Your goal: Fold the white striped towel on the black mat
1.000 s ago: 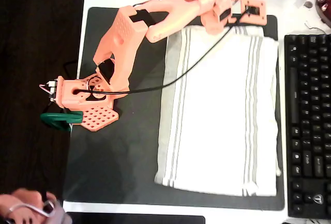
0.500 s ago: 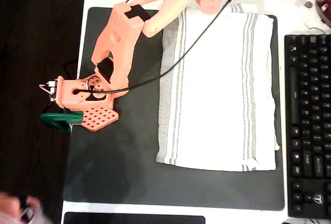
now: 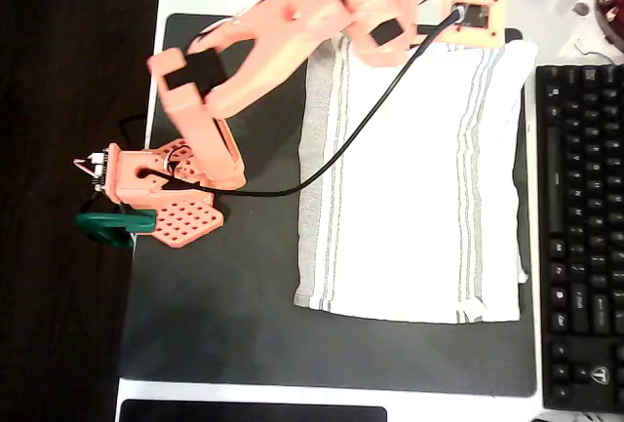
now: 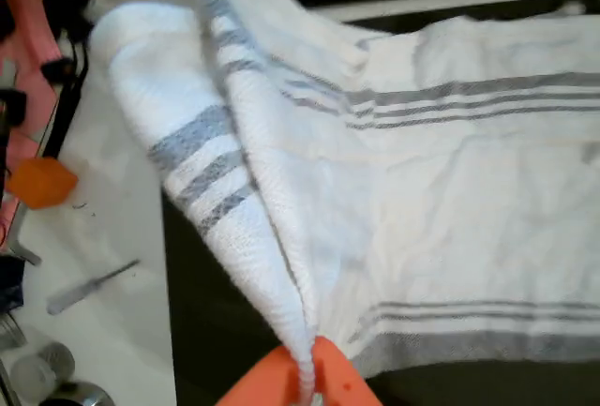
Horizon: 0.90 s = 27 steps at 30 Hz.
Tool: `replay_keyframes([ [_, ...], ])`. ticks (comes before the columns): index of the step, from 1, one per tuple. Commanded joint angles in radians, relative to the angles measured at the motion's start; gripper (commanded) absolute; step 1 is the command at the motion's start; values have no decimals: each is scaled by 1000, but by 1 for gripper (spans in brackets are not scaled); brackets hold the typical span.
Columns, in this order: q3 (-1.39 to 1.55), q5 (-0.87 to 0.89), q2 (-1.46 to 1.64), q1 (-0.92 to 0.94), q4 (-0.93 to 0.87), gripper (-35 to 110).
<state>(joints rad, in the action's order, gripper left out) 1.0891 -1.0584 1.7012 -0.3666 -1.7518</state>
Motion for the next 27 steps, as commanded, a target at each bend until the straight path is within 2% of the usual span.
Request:
replay_keyframes([
  [1, 14, -48, 129, 83, -20, 0],
  [5, 163, -143, 252, 261, -5, 0],
  [8, 387, -272, 367, 423, 109, 0],
  [12, 666, -422, 437, 660, 330, 0],
  [16, 953, -499, 428, 818, 637, 0],
  [18, 1029, -466, 370, 857, 764, 1],
  [20, 1063, -459, 311, 890, 851, 8],
  [27, 1043, -462, 344, 945, 798, 15],
])
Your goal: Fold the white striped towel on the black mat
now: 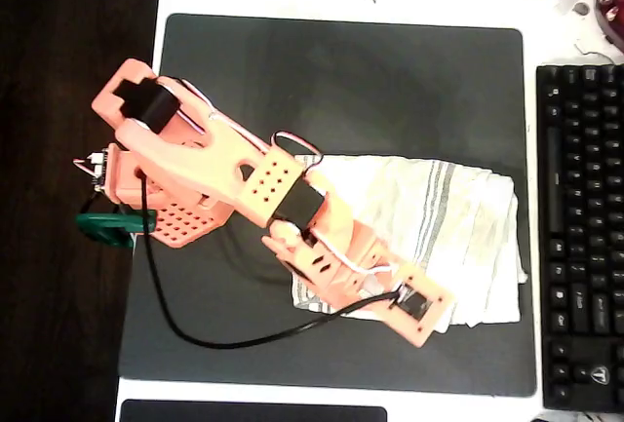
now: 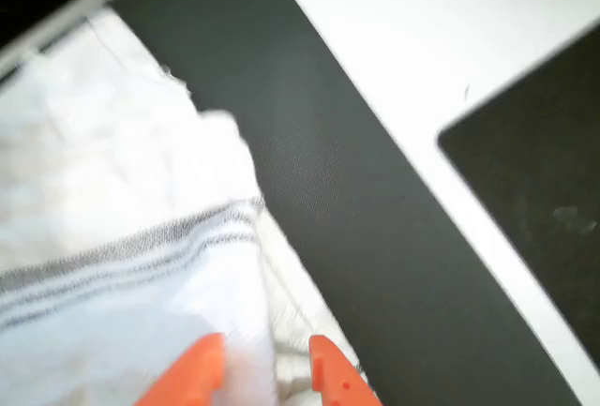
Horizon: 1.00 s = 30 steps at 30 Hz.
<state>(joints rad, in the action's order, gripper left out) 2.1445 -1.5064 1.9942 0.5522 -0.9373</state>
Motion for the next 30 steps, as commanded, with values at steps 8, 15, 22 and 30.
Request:
replay_keyframes([
  [8, -3, 5, 232, 51, -183, 18],
  [15, 48, 167, 433, -92, -365, 20],
  [22, -44, 302, 448, -193, -594, 18],
  [30, 259, 551, 543, -87, -597, 19],
])
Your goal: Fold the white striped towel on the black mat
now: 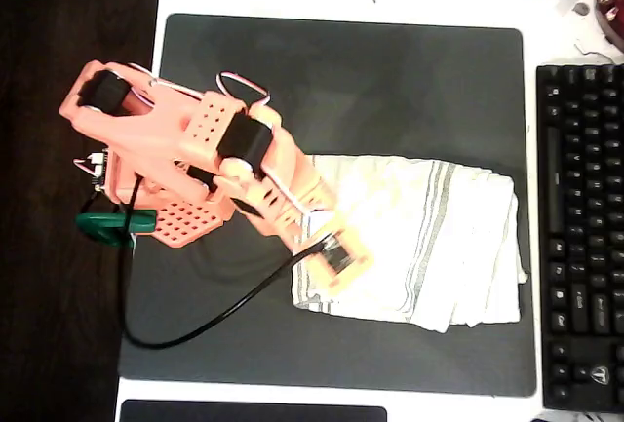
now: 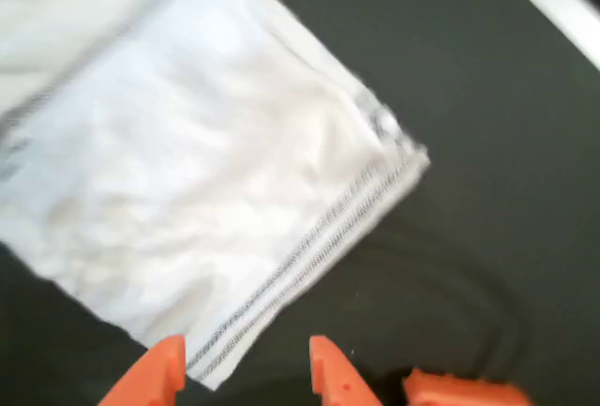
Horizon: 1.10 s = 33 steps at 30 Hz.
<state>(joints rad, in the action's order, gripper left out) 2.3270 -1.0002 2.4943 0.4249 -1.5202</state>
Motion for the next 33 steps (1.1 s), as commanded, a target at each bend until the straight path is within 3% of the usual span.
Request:
replay_keyframes([
  [1, 114, 72, 51, 64, -2, 19],
  [15, 373, 133, 31, 72, 258, 20],
  [33, 469, 184, -107, -2, 491, 5],
])
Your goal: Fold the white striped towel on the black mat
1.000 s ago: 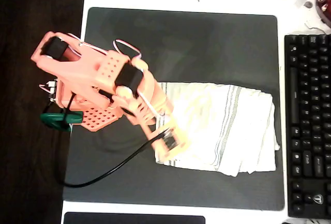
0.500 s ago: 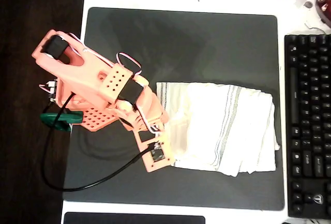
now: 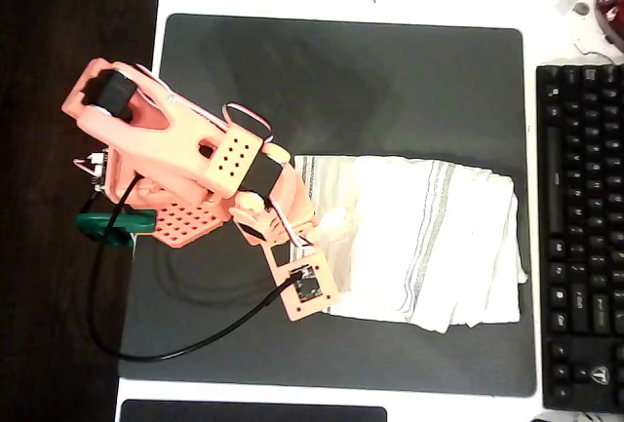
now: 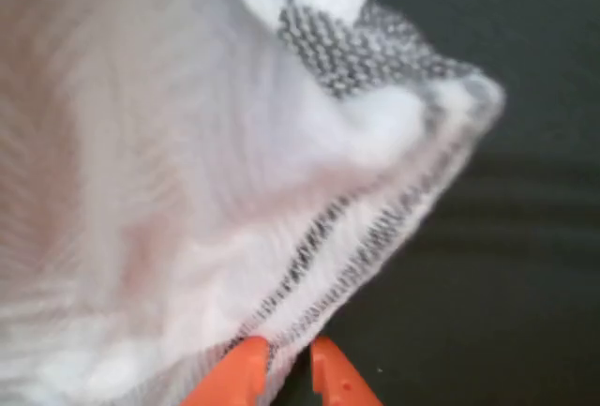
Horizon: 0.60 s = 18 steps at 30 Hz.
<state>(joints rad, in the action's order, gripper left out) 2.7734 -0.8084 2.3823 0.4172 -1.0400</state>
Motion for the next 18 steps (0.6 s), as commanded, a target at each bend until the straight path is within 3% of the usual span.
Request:
replay_keyframes([
  [1, 26, -8, 0, 5, 21, 4],
  [4, 18, -8, 0, -2, 11, 3],
  [9, 0, -20, 52, 37, -46, 14],
  [18, 25, 29, 23, -14, 46, 18],
])
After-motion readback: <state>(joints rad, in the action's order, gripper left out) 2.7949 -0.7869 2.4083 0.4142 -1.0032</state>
